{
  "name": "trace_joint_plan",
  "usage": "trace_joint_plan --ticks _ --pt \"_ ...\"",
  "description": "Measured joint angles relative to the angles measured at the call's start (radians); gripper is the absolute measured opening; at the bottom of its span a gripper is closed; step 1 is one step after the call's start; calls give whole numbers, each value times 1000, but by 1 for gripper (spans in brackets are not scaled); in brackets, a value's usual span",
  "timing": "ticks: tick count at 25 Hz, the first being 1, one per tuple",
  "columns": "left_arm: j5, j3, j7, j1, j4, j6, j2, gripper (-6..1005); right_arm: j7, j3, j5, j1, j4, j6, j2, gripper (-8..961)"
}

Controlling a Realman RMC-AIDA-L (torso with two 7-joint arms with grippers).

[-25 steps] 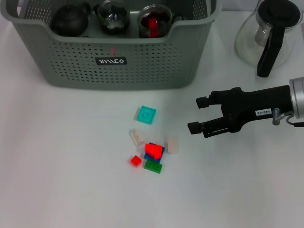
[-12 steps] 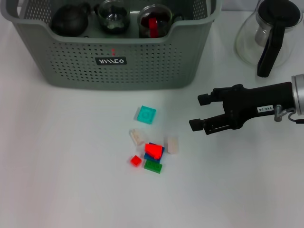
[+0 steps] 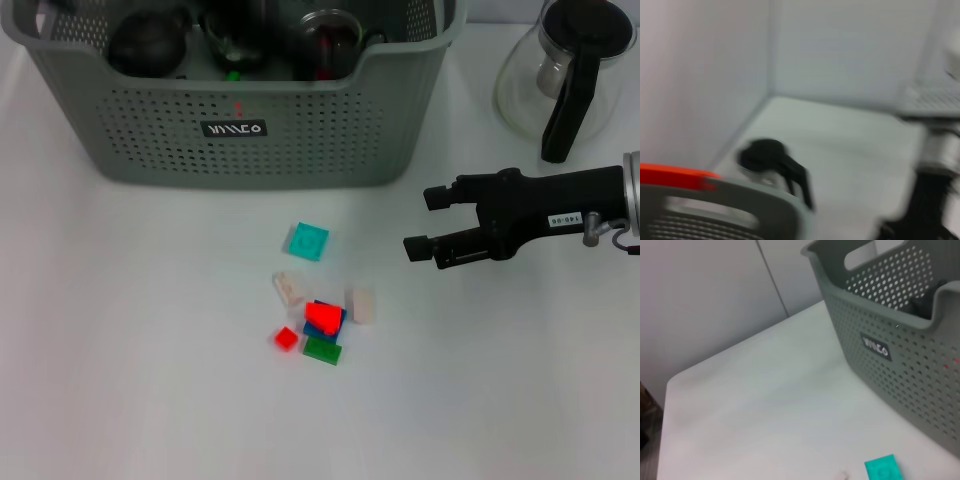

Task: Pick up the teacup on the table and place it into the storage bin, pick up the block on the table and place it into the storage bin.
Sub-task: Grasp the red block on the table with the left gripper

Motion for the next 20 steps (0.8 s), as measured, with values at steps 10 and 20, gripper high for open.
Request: trace_joint_plan --ticks 10,20 --pt "153 373 183 200 101 -10 -84 918 5 37 2 4 28 20 -1 941" --pt "275 668 146 193 14 -142 -87 917 2 46 1 12 28 34 -1 940"
